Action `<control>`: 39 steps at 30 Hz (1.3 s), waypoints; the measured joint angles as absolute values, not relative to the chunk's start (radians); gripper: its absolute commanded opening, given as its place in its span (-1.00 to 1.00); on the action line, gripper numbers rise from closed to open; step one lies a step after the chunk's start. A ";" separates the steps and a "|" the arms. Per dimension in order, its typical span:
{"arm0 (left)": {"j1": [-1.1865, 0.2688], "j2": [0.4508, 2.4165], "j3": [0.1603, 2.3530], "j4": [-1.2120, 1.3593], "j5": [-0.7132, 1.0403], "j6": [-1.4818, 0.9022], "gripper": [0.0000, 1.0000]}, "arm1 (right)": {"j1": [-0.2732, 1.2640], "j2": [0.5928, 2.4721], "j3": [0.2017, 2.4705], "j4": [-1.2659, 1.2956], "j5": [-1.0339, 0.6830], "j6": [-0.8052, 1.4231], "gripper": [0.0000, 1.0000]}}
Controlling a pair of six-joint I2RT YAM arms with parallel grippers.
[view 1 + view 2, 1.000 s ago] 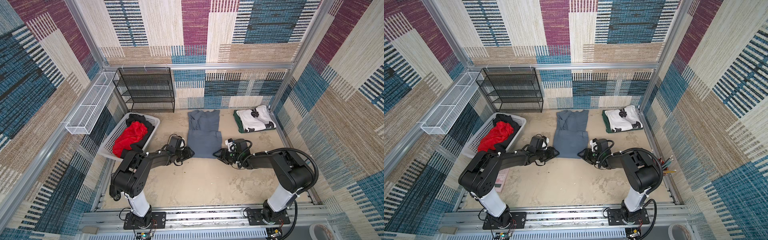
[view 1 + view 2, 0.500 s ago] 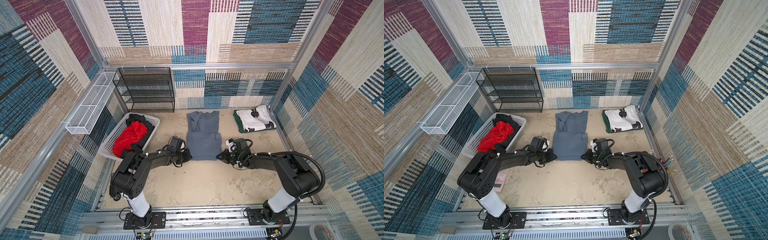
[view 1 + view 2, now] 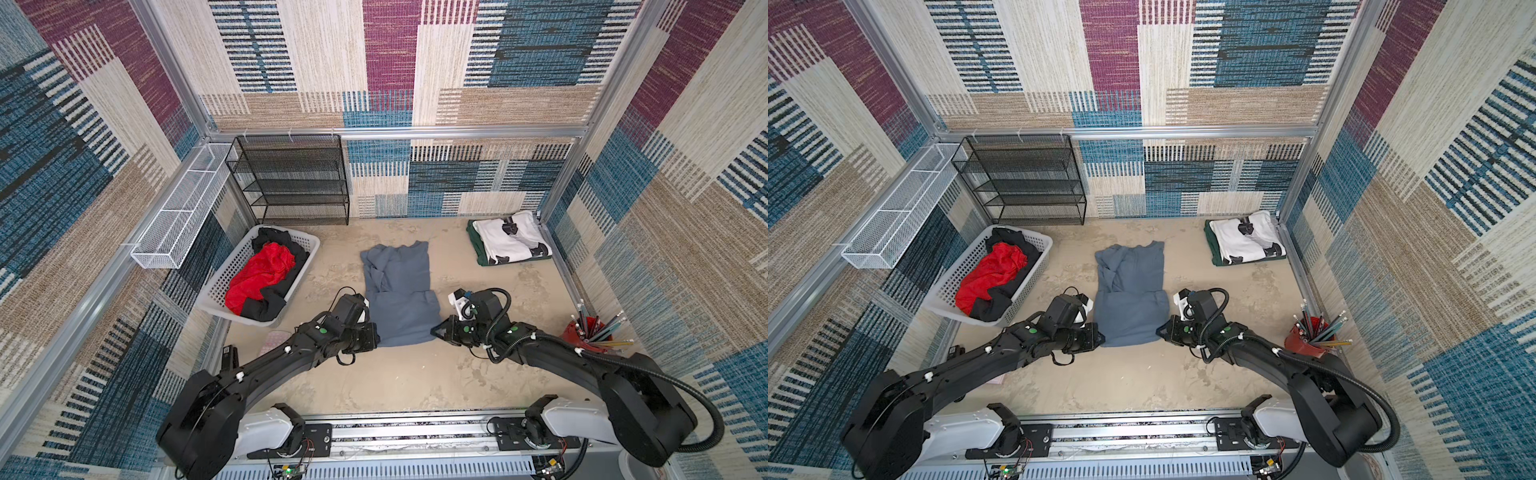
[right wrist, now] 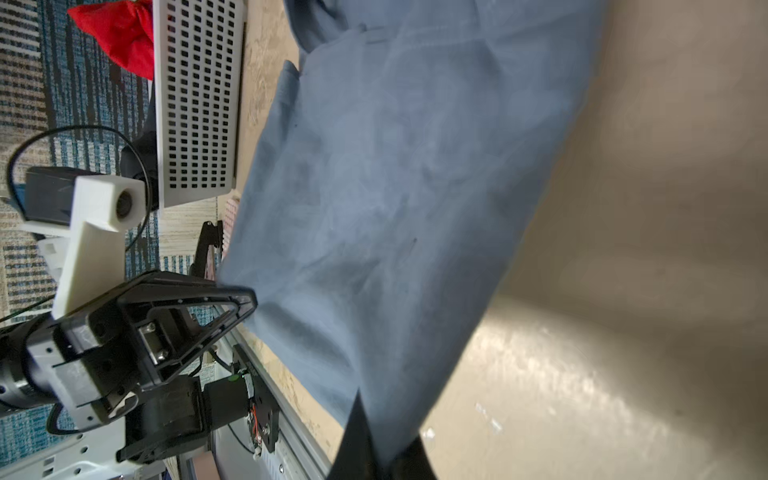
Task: Fold and stack the t-shirts
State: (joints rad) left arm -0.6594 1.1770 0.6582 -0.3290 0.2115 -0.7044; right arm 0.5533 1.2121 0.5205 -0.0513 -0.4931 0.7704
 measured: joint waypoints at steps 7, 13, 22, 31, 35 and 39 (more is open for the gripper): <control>-0.731 0.938 0.708 -0.522 0.157 -0.766 -1.00 | 0.589 1.015 0.601 -0.207 -0.472 0.814 -1.00; -0.732 0.964 0.931 -0.674 0.104 -0.741 -1.00 | 0.590 1.067 0.750 -0.295 -0.441 0.815 -1.00; -0.652 1.139 0.978 -0.675 0.110 -0.680 -1.00 | 0.590 1.230 0.905 -0.340 -0.396 0.768 -1.00; -0.533 1.250 1.040 -0.607 0.154 -0.625 -1.00 | 0.513 1.362 0.934 -0.299 -0.420 0.737 -1.00; -0.495 1.316 1.083 -0.593 0.161 -0.611 -1.00 | 0.477 1.428 0.997 -0.283 -0.438 0.702 -1.00; -0.475 1.399 1.149 -0.577 0.165 -0.596 -1.00 | 0.442 1.523 1.083 -0.285 -0.459 0.661 -1.00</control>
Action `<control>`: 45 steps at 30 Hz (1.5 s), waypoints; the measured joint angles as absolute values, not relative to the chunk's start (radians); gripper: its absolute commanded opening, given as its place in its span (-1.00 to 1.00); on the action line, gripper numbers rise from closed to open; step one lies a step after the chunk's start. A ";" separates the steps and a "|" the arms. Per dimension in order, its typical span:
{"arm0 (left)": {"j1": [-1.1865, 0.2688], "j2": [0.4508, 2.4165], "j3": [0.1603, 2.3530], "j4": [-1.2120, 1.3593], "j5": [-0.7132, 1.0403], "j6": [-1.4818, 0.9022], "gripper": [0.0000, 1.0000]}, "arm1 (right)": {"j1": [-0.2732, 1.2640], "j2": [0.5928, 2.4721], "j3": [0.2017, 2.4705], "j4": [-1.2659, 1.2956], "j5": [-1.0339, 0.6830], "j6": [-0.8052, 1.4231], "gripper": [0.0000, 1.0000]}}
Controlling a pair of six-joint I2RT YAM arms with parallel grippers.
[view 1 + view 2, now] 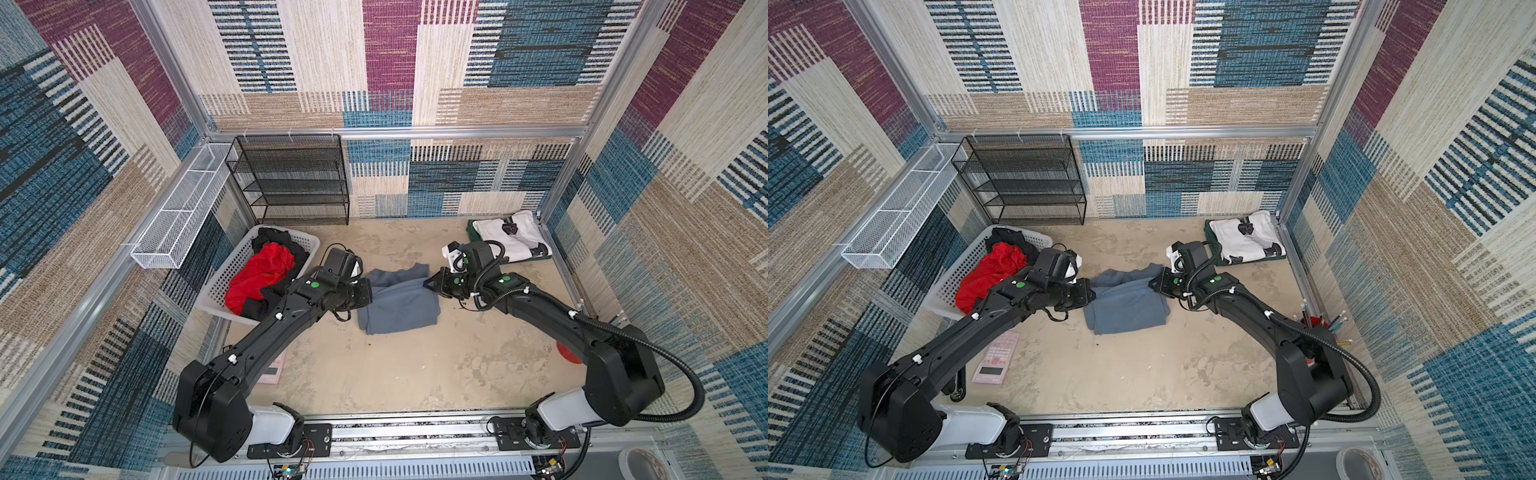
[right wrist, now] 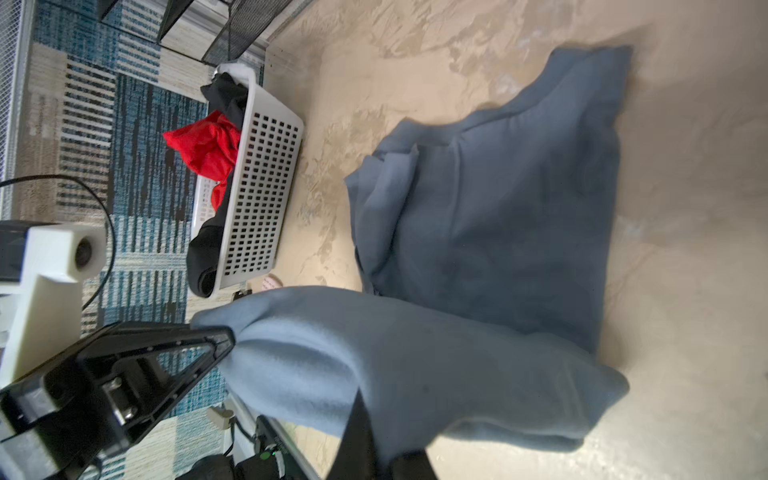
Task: Fold and stack the t-shirts
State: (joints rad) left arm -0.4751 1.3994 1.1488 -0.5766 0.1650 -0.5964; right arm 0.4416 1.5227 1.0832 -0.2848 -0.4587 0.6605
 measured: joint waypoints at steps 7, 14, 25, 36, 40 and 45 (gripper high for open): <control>-0.379 1.592 1.253 -0.542 0.189 -0.576 -1.00 | 0.383 1.749 1.255 -0.288 -0.513 0.590 -1.00; -0.312 1.852 1.452 -0.486 0.133 -0.548 0.98 | 0.353 2.023 1.517 -0.305 -0.485 0.502 0.89; -0.297 1.985 1.756 -0.588 -0.025 -0.366 0.97 | 0.336 1.941 1.342 -0.260 -0.340 0.407 0.97; -0.297 1.848 1.599 -0.591 0.017 -0.373 0.97 | 0.335 2.017 1.252 -0.095 -0.491 0.419 0.85; -0.297 1.740 1.473 -0.563 0.040 -0.392 0.97 | 0.340 2.047 1.246 -0.011 -0.550 0.423 0.70; -0.292 1.618 1.327 -0.524 0.059 -0.416 0.97 | 0.343 2.086 1.255 0.032 -0.583 0.435 -0.08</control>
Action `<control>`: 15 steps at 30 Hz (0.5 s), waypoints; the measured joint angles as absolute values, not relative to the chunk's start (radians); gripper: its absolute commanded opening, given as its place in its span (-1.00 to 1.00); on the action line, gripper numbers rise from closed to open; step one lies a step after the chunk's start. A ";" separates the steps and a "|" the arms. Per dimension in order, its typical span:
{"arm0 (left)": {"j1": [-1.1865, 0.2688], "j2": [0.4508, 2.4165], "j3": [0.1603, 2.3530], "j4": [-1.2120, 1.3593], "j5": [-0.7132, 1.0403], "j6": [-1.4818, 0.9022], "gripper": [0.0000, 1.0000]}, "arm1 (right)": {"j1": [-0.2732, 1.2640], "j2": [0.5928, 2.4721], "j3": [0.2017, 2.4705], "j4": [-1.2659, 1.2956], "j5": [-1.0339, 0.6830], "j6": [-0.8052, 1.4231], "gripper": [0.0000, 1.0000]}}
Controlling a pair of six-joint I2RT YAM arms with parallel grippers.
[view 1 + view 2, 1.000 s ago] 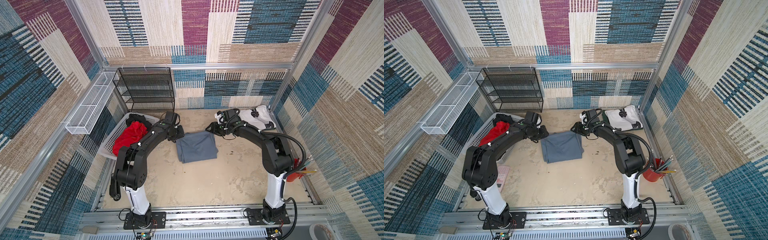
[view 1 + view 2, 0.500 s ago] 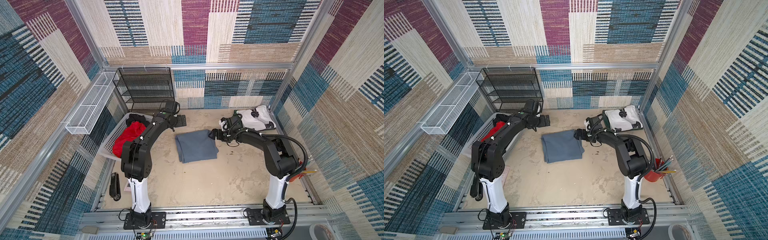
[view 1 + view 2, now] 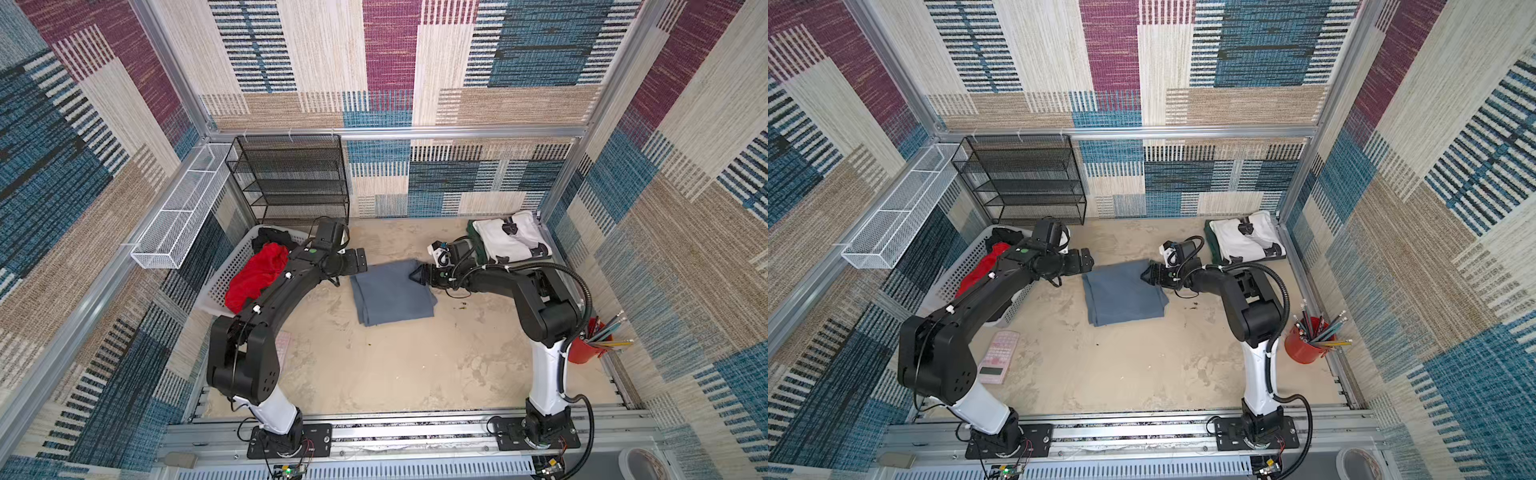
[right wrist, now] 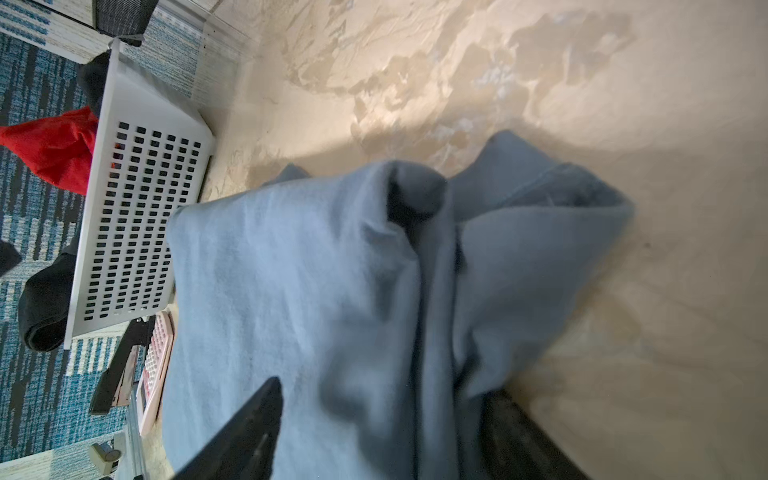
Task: Fold and stack the t-shirts
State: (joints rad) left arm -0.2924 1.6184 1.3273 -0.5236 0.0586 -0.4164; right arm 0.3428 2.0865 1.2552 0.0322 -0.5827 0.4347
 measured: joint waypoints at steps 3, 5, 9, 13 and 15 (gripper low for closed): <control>-0.283 1.560 1.247 -0.505 0.057 -0.424 0.97 | 0.343 2.111 1.269 0.023 -0.586 0.441 -0.76; -0.278 1.529 1.192 -0.496 0.056 -0.428 0.97 | 0.343 2.116 1.281 0.006 -0.590 0.442 -1.00; -0.275 1.485 1.115 -0.482 0.056 -0.443 0.97 | 0.336 2.108 1.330 -0.032 -0.578 0.426 -1.00; -0.275 1.463 1.087 -0.463 0.068 -0.450 0.97 | 0.310 2.074 1.419 -0.112 -0.528 0.410 -1.00; -0.275 1.457 1.081 -0.461 0.084 -0.455 0.97 | 0.297 2.051 1.477 -0.160 -0.476 0.393 -1.00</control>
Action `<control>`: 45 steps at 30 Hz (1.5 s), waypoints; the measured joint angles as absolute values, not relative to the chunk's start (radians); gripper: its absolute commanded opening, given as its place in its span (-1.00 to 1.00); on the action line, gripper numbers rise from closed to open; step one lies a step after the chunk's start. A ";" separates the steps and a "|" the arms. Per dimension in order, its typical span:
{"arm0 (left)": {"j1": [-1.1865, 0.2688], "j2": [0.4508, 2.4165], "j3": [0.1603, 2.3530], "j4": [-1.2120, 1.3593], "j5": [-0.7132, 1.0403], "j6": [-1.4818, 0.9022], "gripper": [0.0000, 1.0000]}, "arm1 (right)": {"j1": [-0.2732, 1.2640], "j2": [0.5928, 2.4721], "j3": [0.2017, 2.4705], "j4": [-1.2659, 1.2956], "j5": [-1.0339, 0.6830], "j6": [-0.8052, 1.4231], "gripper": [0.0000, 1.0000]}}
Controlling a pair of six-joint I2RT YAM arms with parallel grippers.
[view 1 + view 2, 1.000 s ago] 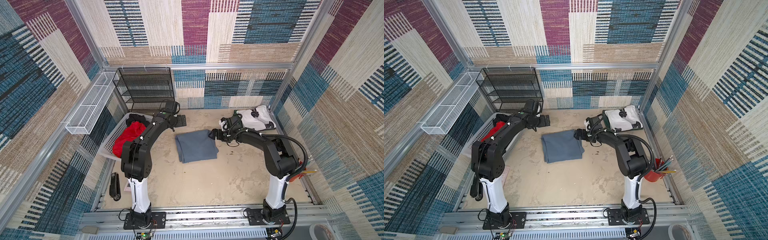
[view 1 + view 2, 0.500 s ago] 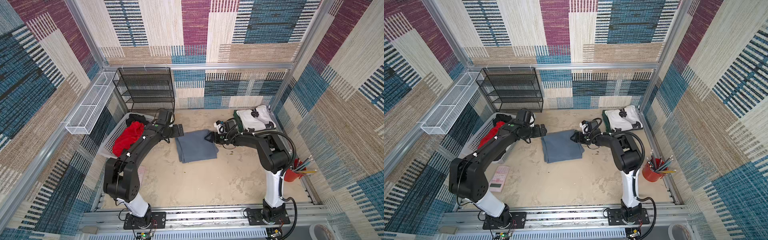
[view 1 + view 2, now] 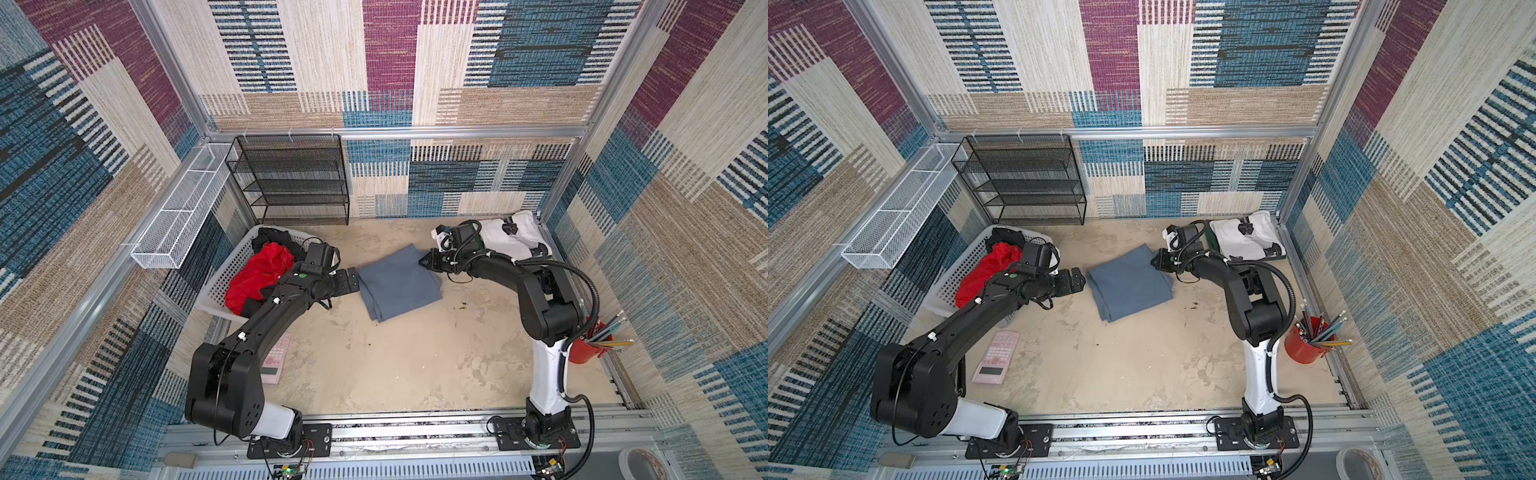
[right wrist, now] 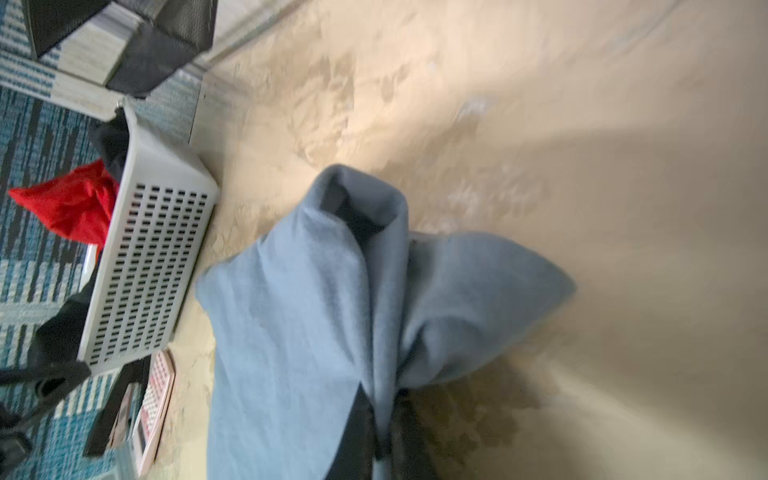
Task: Fold and stack the t-shirts
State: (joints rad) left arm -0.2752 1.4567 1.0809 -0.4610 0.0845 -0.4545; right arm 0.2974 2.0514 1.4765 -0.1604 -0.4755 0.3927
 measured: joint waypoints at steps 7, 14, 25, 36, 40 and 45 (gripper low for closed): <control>-0.275 1.433 1.055 -0.445 0.110 -0.468 0.97 | 0.253 2.025 1.700 -0.326 -0.318 0.286 -1.00; -0.275 1.392 1.011 -0.420 0.116 -0.469 0.97 | 0.174 2.057 1.922 -0.479 -0.216 0.188 -1.00; -0.275 1.386 1.004 -0.408 0.111 -0.469 0.97 | 0.028 2.180 2.305 -0.708 -0.235 0.043 -1.00; -0.274 1.386 1.019 -0.416 0.111 -0.469 0.97 | -0.143 2.259 2.445 -0.833 -0.376 -0.022 -1.00; -0.274 1.392 1.031 -0.429 0.111 -0.469 0.96 | -0.168 2.257 2.431 -0.834 -0.397 -0.031 -1.00; -0.274 1.404 1.045 -0.432 0.112 -0.469 0.97 | -0.210 2.295 2.457 -0.824 -0.367 -0.030 -1.00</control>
